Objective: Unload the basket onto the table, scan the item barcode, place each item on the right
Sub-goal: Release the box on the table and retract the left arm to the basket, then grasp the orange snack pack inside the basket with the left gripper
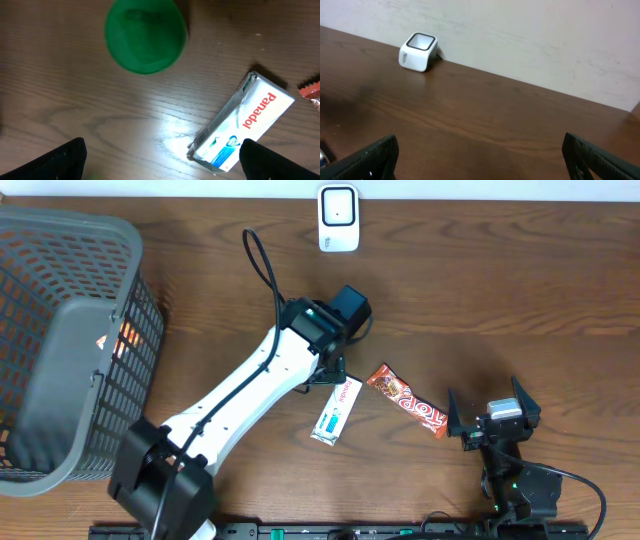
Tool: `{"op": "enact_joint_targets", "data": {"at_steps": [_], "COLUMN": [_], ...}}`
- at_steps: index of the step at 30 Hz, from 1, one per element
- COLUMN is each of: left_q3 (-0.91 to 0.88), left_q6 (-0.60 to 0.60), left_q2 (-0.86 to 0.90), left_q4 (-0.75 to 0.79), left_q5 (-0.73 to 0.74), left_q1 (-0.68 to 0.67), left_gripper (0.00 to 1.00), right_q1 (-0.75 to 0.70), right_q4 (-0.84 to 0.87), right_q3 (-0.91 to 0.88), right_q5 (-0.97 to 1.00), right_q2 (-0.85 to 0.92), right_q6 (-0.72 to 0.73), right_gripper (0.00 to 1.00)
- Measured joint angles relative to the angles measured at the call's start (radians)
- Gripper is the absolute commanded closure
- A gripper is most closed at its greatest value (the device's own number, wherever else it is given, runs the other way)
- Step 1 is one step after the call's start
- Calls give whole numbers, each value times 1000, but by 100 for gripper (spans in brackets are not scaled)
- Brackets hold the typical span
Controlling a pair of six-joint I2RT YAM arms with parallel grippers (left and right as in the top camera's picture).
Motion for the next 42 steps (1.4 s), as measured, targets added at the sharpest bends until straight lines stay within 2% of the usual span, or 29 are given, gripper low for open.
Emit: {"op": "enact_joint_targets", "data": {"at_steps": [5,11,13,16,21,25,29,34,42], "left_q3": [1,94,156,226,265,265,261,243,241], "left_q6": [49,190,215,259,319,320,299,291,292], "left_q2": [-96,-358,-453,-569,-653,-564,-382,-165,52], "left_q4": [32,62,68,97,129,128,127,120,139], "left_q5": [-29,-116,-147,-163,-54,95,226,297,323], "left_q1": [34,151,267,518,985,1264,1384,1384,1299], "left_gripper": [2,2,2,2,2,2,2,2,2], "right_q1": [0,0,0,0,0,0,0,0,0], "right_q4": [0,0,0,0,0,0,0,0,0], "right_q3": [0,0,0,0,0,0,0,0,0], "right_q5": [0,0,0,0,0,0,0,0,0], "right_q2": [0,0,0,0,0,0,0,0,0], "right_q6": [0,0,0,0,0,0,0,0,0], "right_gripper": [1,1,1,1,1,1,1,1,1]}}
